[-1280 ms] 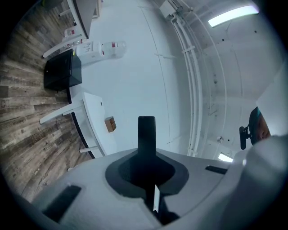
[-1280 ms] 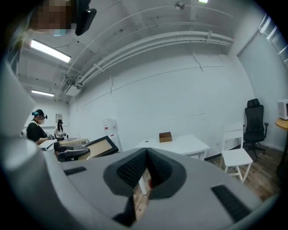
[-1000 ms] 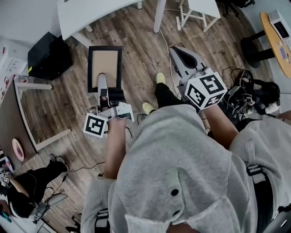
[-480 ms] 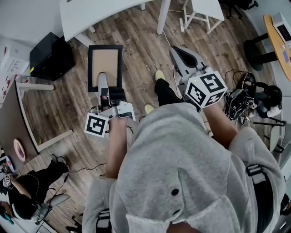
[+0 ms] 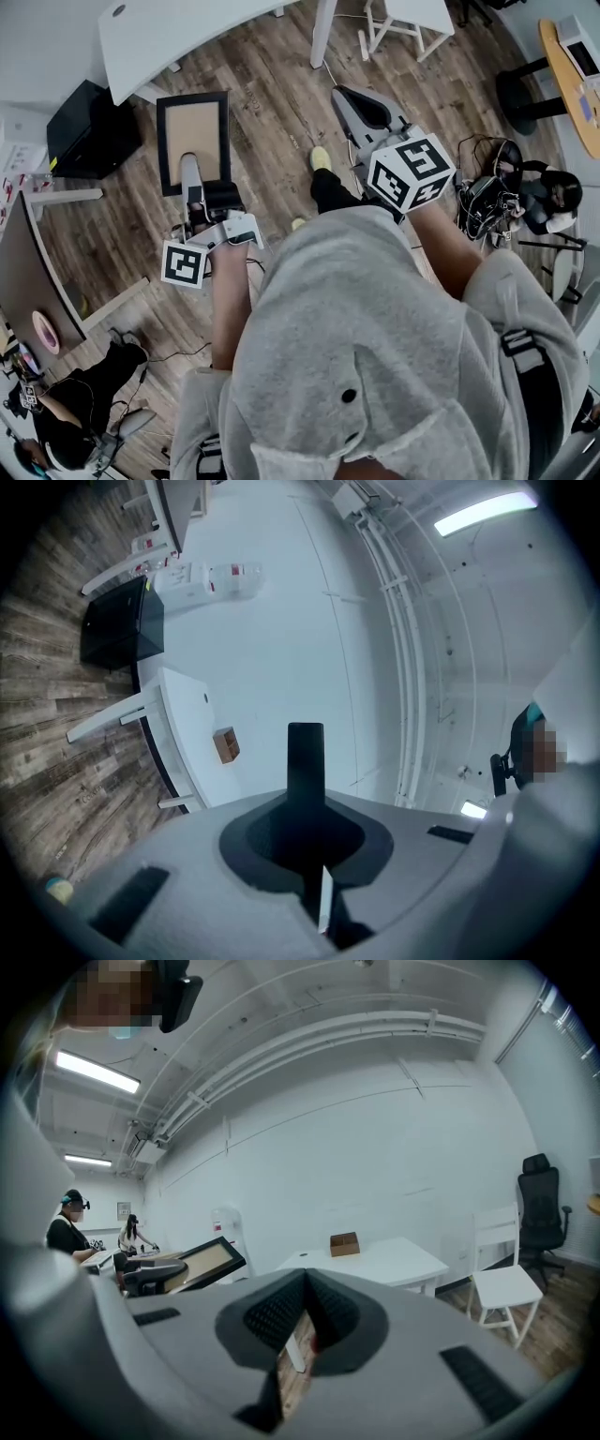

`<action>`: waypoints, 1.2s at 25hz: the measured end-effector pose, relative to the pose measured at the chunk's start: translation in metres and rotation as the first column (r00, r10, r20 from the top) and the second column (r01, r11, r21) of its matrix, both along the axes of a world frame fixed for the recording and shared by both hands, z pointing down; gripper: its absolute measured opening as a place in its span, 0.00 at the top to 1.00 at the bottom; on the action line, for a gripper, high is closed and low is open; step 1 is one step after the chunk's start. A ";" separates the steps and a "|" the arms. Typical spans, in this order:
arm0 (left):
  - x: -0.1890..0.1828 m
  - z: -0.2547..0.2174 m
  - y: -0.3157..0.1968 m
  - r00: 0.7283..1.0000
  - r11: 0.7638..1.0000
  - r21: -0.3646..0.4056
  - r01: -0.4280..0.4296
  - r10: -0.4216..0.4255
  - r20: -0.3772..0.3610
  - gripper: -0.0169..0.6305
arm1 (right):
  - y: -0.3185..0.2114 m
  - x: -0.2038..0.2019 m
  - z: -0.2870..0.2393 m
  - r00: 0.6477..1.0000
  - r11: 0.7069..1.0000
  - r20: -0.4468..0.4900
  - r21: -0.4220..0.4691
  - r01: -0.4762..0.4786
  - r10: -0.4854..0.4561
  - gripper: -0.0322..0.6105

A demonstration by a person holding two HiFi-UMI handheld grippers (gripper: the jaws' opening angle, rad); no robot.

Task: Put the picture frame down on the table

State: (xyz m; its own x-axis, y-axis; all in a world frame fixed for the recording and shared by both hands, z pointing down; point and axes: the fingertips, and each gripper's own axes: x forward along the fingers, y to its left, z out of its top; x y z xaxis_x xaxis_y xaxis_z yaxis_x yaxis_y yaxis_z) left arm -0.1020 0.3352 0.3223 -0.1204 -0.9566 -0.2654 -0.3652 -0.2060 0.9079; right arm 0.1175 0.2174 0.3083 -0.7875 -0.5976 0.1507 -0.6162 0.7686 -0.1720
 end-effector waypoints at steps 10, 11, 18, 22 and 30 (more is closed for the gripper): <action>0.012 0.003 -0.094 1.000 0.999 -0.030 -0.029 0.029 -0.010 0.93 | -0.080 -0.009 0.007 0.998 0.999 -0.058 0.029 0.039 -0.037 0.91; 0.013 0.002 -0.103 0.999 0.999 -0.034 -0.032 0.031 -0.009 0.93 | -0.089 -0.011 0.008 0.997 0.999 -0.058 0.027 0.043 -0.041 0.91; 0.020 0.002 -0.160 0.999 0.998 -0.047 -0.037 0.037 -0.002 0.93 | -0.144 -0.011 0.012 0.996 0.998 -0.063 0.011 0.062 -0.061 0.91; 0.016 0.005 -0.182 1.000 0.998 -0.064 -0.022 0.021 -0.007 0.93 | -0.171 -0.010 0.016 0.996 0.998 -0.063 -0.002 0.064 -0.064 0.91; 0.020 0.005 -0.219 1.000 0.997 -0.077 0.002 -0.002 0.004 0.93 | -0.217 -0.006 0.019 0.995 0.997 -0.052 -0.009 0.080 -0.081 0.91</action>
